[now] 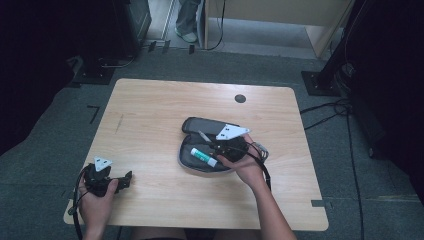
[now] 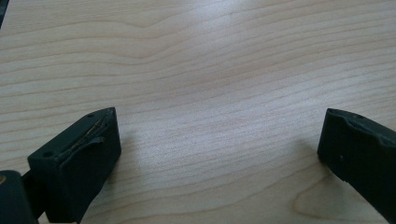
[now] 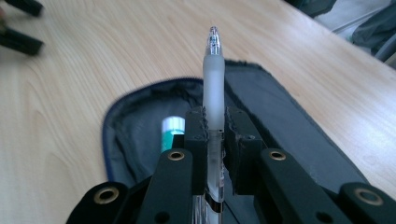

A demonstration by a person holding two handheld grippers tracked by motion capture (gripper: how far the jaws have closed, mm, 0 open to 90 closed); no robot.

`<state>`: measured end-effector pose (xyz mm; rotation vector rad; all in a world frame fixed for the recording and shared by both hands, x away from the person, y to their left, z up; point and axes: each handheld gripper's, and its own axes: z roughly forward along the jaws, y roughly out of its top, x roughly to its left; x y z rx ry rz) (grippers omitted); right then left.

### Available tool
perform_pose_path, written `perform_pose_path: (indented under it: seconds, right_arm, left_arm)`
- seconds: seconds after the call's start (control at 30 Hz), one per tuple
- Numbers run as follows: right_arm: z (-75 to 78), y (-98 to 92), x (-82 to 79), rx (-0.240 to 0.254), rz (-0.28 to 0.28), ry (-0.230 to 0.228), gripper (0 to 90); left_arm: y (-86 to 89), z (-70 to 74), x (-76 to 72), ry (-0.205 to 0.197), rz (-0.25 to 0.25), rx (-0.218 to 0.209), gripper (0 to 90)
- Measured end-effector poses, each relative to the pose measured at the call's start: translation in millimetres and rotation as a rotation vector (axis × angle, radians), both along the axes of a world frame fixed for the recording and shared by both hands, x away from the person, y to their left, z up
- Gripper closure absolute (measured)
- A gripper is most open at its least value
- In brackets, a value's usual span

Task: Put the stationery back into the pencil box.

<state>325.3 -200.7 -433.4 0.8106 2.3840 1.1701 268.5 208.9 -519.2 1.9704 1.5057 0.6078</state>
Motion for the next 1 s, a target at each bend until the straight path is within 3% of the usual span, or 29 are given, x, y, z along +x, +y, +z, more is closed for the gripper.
perform_pose_path:
  seconds: [0.23, 0.43, 0.53, 0.73, 0.83, 1.0]
  right_arm:
    - [-20.7, 6.6, 16.4, -0.092, 0.015, 0.033, 80.4]
    - [-37.1, 15.1, 29.2, -0.136, 0.048, 0.098, 80.3]
    - [-42.3, 16.8, 32.4, -0.121, 0.041, 0.140, 80.1]
    - [-41.7, 15.9, 33.3, -0.084, 0.020, 0.171, 73.0]
    - [-37.7, 14.2, 31.6, -0.068, 0.009, 0.158, 71.1]
    - [-27.2, 5.2, 23.8, 0.021, -0.047, 0.129, 61.8]
  left_arm:
    - [0.1, 0.1, 0.0, 0.001, -0.001, 0.001, 0.0]
    - [0.1, 0.1, 0.0, 0.001, -0.001, 0.000, 0.0]
    - [0.0, 0.0, 0.0, 0.001, 0.000, 0.000, 0.0]
    - [0.1, 0.1, 0.0, 0.001, 0.000, 0.000, 0.0]
    - [0.1, 0.1, 0.0, 0.001, 0.000, 0.000, 0.0]
    - [0.1, 0.1, 0.0, 0.002, -0.001, 0.000, 0.0]
